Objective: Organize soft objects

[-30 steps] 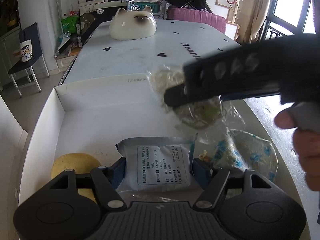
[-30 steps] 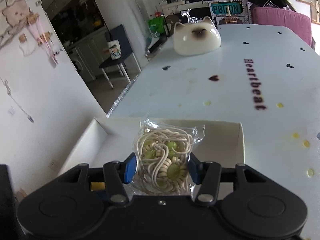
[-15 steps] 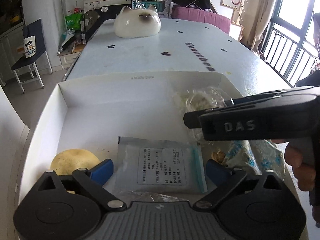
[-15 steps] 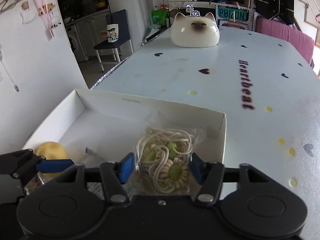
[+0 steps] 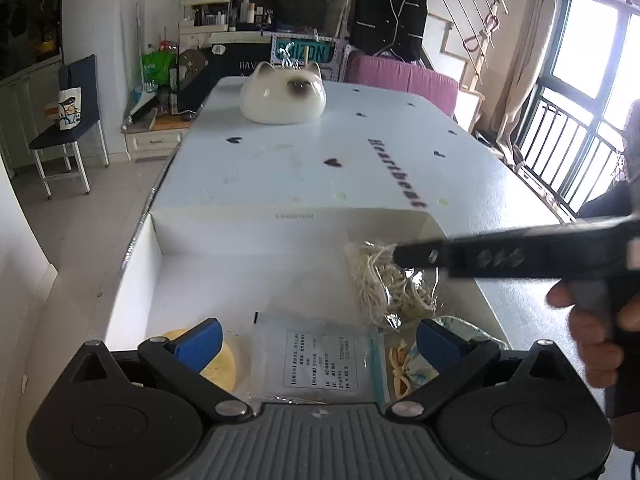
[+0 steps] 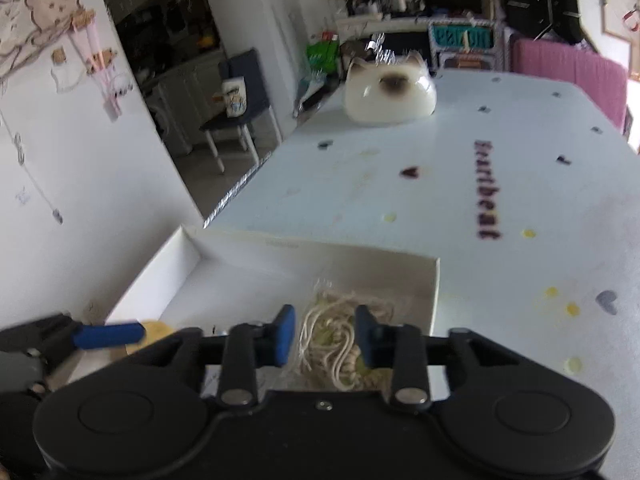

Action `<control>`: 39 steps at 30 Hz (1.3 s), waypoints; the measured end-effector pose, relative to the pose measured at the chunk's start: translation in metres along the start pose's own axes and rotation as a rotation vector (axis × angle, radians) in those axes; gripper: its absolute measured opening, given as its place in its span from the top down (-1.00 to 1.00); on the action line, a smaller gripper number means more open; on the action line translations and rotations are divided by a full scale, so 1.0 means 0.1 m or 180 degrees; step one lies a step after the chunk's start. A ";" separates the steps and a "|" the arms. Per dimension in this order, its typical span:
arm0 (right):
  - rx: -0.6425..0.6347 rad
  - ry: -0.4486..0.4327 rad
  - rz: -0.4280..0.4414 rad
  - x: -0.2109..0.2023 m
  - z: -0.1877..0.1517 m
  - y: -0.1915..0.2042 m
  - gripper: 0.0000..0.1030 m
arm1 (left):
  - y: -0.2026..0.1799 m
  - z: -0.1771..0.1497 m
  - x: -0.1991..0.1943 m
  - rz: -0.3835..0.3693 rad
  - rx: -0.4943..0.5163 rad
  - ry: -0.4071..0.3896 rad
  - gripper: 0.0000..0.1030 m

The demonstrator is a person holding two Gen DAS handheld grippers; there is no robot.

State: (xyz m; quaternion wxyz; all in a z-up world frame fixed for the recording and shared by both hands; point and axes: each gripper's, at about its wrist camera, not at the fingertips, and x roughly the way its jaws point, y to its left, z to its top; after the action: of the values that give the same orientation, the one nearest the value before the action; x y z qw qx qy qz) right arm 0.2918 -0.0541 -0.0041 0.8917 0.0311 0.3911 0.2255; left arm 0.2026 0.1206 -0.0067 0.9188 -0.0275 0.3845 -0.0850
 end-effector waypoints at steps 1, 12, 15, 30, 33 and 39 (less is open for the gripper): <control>-0.0022 0.0077 -0.0023 0.07 -0.01 0.01 0.46 | 0.00 0.00 -0.03 0.0006 -0.0009 -0.0018 -0.98; 0.0006 0.0199 -0.0122 0.26 -0.06 -0.04 0.43 | 0.04 0.00 -0.19 0.0049 -0.0080 -0.0082 -0.98; 0.0133 0.0089 -0.0042 0.06 -0.05 -0.08 0.40 | 0.04 0.00 -0.23 0.0049 -0.0079 -0.0107 -0.98; 0.0121 -0.0535 -0.0042 -0.99 -0.35 -0.01 -0.15 | -0.04 -0.11 -0.63 0.0126 -0.0103 -0.0347 -0.98; 0.0097 -0.0624 -0.0076 -1.15 -0.45 0.00 -0.18 | -0.08 -0.16 -0.77 0.0171 -0.0092 -0.0430 -0.98; 0.0042 -0.0815 -0.0100 -1.47 -0.70 0.05 -0.32 | -0.16 -0.27 -1.02 0.0283 -0.0115 -0.0589 -0.99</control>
State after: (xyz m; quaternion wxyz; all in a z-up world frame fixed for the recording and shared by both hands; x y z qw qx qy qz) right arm 0.1534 -0.1209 0.0486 0.9376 0.0593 0.2760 0.2031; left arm 0.1107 0.1238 0.0480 0.9526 -0.0347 0.3002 -0.0344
